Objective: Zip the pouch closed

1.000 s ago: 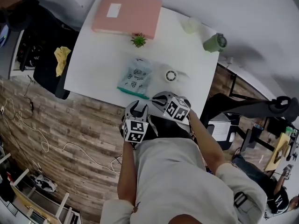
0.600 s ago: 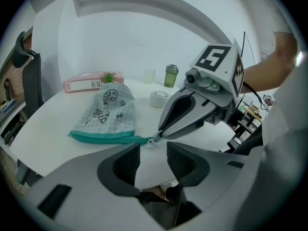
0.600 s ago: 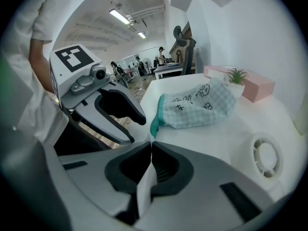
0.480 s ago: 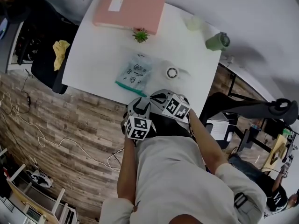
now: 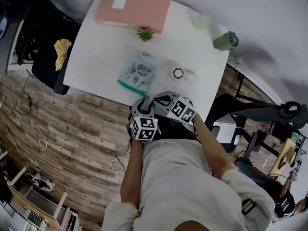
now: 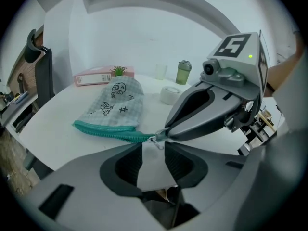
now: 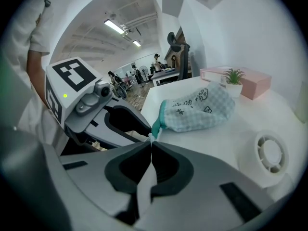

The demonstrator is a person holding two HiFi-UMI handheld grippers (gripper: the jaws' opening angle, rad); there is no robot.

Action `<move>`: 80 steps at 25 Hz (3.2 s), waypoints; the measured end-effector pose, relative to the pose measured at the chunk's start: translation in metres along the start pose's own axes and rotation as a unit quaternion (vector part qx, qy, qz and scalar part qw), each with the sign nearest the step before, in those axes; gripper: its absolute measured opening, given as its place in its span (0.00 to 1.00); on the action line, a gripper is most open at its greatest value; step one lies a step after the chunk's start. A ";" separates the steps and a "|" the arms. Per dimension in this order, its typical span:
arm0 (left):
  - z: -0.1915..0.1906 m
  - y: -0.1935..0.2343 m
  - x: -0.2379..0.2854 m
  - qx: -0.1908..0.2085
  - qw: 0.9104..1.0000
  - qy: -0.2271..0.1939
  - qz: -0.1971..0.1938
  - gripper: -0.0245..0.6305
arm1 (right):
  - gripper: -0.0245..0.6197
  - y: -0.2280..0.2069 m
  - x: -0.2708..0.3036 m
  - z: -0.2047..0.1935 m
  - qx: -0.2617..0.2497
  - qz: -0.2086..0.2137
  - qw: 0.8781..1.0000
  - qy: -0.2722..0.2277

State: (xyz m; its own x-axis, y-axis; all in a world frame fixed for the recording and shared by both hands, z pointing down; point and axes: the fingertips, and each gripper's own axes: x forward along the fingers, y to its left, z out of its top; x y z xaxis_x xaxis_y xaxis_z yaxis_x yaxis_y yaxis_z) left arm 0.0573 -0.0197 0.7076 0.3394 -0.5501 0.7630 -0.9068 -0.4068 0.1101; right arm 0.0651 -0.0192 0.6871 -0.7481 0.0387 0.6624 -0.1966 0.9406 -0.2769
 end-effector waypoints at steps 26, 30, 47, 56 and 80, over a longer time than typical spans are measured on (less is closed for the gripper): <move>-0.003 0.003 -0.003 0.044 0.998 0.010 -0.044 0.03 | 0.05 -0.005 0.006 -0.005 -0.030 -0.054 0.998 0.033; -0.003 0.004 -0.003 0.051 0.998 0.013 -0.045 0.03 | 0.04 -0.006 0.005 -0.007 -0.028 -0.060 0.997 0.039; 0.001 0.013 -0.007 0.053 0.998 0.019 -0.026 0.03 | 0.04 -0.007 -0.003 -0.006 -0.022 -0.076 0.996 0.038; 0.004 0.019 -0.008 0.047 0.999 0.017 -0.019 0.03 | 0.04 -0.011 -0.005 -0.005 -0.018 -0.086 0.995 0.038; 0.007 0.027 -0.002 0.031 0.999 0.024 -0.011 0.03 | 0.04 -0.019 -0.010 -0.010 -0.006 -0.098 0.994 0.046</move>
State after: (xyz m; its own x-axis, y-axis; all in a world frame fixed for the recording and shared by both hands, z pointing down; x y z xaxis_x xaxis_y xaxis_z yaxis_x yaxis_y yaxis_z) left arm 0.0342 -0.0346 0.7041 0.3462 -0.5054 0.7904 -0.8815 -0.4636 0.0896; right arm 0.0830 -0.0339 0.6925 -0.6346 -0.1157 0.7642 -0.3254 0.9368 -0.1284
